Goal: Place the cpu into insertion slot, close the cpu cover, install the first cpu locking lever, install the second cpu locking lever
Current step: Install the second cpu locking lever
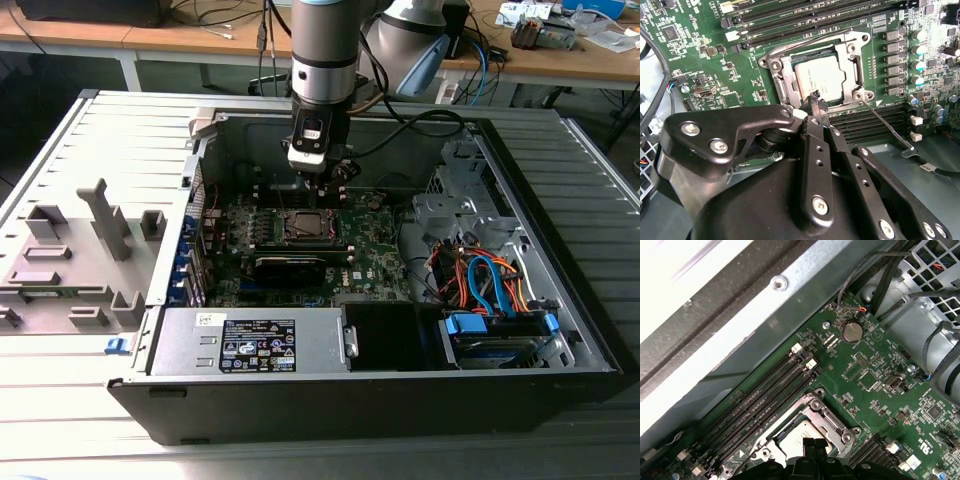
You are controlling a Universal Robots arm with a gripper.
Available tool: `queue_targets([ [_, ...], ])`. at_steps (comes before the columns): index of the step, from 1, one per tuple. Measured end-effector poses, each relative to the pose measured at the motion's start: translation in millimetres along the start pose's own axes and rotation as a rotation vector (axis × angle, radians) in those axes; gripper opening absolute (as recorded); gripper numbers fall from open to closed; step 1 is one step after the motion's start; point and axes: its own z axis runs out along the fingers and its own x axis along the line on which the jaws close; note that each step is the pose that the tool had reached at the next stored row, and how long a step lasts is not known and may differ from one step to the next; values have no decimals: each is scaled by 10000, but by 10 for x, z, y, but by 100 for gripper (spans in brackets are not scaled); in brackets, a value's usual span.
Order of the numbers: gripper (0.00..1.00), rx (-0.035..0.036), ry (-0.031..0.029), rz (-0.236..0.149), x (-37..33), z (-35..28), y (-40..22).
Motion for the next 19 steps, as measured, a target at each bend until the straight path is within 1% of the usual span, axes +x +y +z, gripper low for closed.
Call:
queue_targets([
  [2, 11, -2, -1, -45, 0, 0, 0],
  [6, 11, -21, -6, -417, 0, 0, 0],
  [7, 11, -23, -6, -451, 0, 0, 0],
  [19, 11, -33, -9, -648, 0, 0, 0],
])
